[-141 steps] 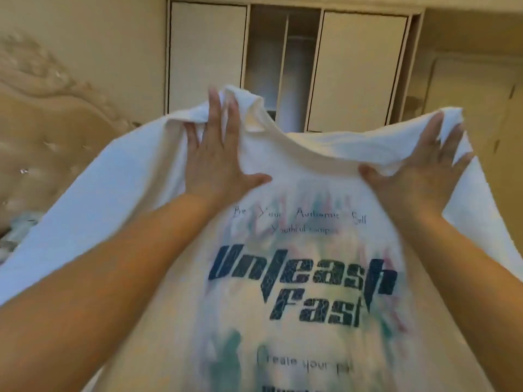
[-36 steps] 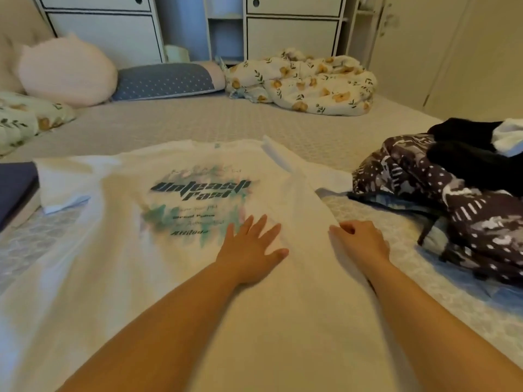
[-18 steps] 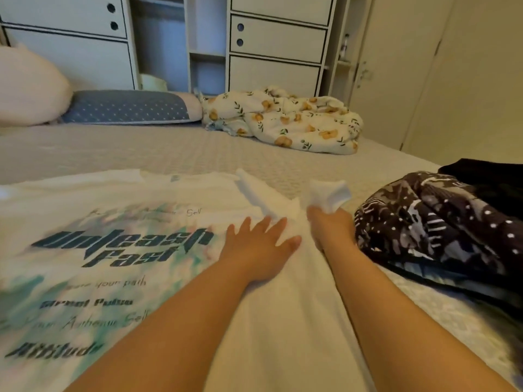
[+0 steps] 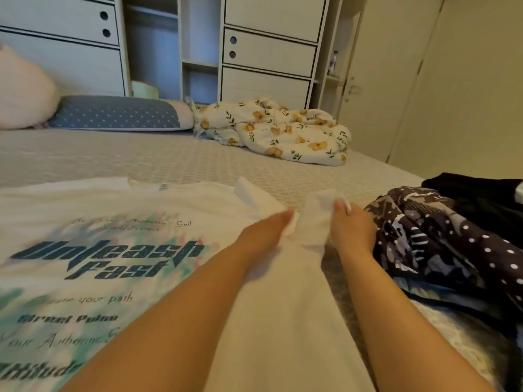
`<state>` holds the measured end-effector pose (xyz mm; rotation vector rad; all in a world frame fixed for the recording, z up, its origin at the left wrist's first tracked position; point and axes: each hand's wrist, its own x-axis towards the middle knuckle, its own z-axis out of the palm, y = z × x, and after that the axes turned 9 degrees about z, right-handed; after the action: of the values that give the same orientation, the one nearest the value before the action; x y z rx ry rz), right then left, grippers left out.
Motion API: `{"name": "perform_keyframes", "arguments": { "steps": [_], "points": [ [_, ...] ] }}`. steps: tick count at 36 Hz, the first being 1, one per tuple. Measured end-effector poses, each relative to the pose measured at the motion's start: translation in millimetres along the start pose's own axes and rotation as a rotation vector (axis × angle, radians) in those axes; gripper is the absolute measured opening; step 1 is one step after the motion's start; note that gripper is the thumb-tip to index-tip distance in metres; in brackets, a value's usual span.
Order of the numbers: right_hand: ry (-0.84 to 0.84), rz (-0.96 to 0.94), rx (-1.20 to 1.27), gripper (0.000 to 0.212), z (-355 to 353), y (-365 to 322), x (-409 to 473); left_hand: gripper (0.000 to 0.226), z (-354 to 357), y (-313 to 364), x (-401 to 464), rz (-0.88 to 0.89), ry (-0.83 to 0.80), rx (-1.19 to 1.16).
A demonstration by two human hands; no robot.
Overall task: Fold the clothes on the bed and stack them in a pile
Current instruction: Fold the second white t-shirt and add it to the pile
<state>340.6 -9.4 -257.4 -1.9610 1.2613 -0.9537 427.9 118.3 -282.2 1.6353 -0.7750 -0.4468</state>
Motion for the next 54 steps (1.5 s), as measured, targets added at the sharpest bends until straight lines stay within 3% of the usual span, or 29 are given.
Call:
{"name": "perform_keyframes", "arguments": {
  "steps": [2,4,7,10,14,18,20,23,27,33,37,40,42,45,47,49,52,54],
  "points": [
    [-0.133,-0.183,0.188,0.036,1,-19,-12,0.057,-17,10,0,-0.053,0.147,-0.306],
    [-0.434,-0.390,0.323,0.035,4,-38,-33,0.071,-38,14,-3,-0.084,0.311,-0.442],
    [-0.834,-0.600,0.120,0.041,13,-49,-59,0.078,-71,15,-7,-0.126,0.494,-0.410],
    [-1.013,-0.488,0.209,0.026,12,-48,-60,0.077,-86,12,-6,-0.134,0.512,-0.227],
    [-0.730,-0.326,0.319,0.033,11,-36,-39,0.093,-80,1,-5,-0.100,0.258,0.147],
    [-0.379,-0.236,0.050,0.032,16,-16,-18,0.099,-60,-5,-6,0.061,-0.028,0.732],
    [-0.352,-0.165,-0.038,0.027,18,-9,-9,0.093,-53,-7,-6,0.089,-0.113,0.945],
    [-0.436,-0.055,-0.209,0.027,25,-2,-3,0.067,-43,-13,-5,0.122,-0.013,0.939],
    [-0.437,0.089,-0.182,0.047,36,-2,-9,0.034,-32,-13,-7,0.201,0.140,0.908],
    [-0.530,0.374,-0.024,0.032,29,-46,-3,0.033,-39,-13,-10,0.164,0.163,0.743],
    [-0.526,0.166,0.102,0.018,31,-126,-2,0.034,-62,0,-10,0.118,0.278,0.520],
    [-0.798,-0.063,0.277,0.037,46,-171,-22,0.029,-102,2,-10,0.024,0.400,0.473],
    [-0.891,-0.190,0.142,0.045,63,-175,-33,0.036,-129,-5,-15,-0.079,0.450,0.508],
    [-0.870,-0.329,-0.205,0.052,86,-153,-39,0.068,-147,-17,-25,-0.242,0.411,0.602],
    [-0.863,-0.401,-0.447,0.058,98,-130,-39,0.076,-145,-18,-25,-0.250,0.350,0.683],
    [-0.761,-0.472,-0.563,0.061,106,-111,-36,0.071,-142,-16,-23,-0.222,0.289,0.721],
    [-0.509,-0.465,-0.399,0.057,113,-96,-36,0.057,-143,-13,-24,-0.240,0.264,0.753],
    [-0.247,-0.413,-0.288,0.044,119,-86,-38,0.046,-143,-12,-25,-0.272,0.310,0.787]
  ]
}}
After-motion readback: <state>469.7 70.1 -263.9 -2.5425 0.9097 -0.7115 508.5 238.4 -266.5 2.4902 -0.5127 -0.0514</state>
